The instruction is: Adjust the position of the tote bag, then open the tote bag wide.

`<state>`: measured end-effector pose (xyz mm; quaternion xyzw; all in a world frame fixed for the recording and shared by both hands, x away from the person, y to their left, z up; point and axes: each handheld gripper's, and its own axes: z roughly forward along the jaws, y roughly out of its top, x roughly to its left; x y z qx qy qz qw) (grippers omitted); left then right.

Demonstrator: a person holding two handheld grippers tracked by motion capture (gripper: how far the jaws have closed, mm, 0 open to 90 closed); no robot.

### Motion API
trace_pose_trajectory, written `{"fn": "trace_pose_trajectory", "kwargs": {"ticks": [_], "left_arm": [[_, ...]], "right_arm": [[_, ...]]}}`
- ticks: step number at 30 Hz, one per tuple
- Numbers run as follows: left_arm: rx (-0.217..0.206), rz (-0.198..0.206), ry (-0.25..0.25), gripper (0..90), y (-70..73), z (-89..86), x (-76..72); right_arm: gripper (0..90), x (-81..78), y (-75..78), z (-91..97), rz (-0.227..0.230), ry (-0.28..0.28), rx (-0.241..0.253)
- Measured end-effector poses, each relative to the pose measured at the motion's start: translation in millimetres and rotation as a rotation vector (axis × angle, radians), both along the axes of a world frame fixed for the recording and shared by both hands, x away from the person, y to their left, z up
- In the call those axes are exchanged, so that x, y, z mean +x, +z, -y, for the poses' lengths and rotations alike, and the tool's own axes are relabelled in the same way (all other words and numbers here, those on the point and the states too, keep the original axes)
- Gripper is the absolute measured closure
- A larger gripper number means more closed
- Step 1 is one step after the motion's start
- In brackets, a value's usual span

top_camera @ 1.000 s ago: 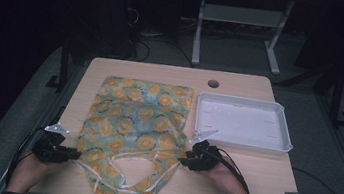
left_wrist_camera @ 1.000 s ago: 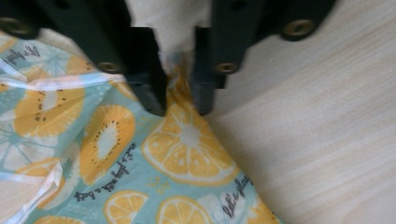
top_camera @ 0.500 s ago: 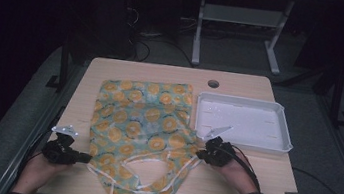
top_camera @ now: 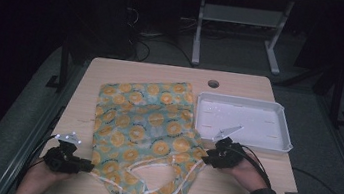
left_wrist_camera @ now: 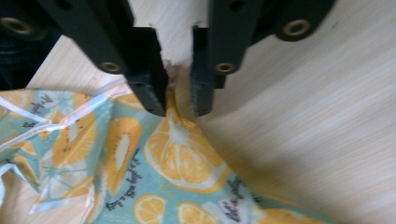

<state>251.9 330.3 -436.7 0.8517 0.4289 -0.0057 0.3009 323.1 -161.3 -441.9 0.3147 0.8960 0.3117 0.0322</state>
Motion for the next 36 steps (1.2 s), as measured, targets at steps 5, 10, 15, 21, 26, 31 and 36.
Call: {"fn": "trace_pose_trajectory", "kwargs": {"ticks": [5,10,15,21,26,31,36], "left_arm": [[-0.045,0.102,0.010,63.5,21.6,2.3,-13.0],[-0.080,0.135,-0.056,51.9,29.4,26.6,-18.8],[-0.058,0.124,-0.127,42.2,20.0,56.9,-19.6],[-0.018,0.114,-0.196,30.8,5.7,79.7,-20.2],[0.024,0.107,-0.240,24.5,-3.7,87.4,-20.4],[0.063,0.097,-0.265,21.7,-10.7,94.4,-19.8],[0.097,0.116,-0.277,20.0,-14.1,98.6,-21.3]], "right_arm": [[47.2,-6.0,12.7,-1.7,0.046,0.050,0.046],[40.3,-16.3,23.5,-8.4,0.083,0.096,0.072],[34.7,-25.7,21.3,-19.8,0.091,0.171,0.063],[27.0,-31.9,8.7,-32.2,0.078,0.253,0.039],[21.2,-31.7,-0.9,-45.1,0.082,0.311,-0.001],[18.6,-31.9,-10.9,-56.6,0.069,0.342,-0.042],[18.6,-33.2,-17.2,-62.3,0.070,0.360,-0.091]]}}
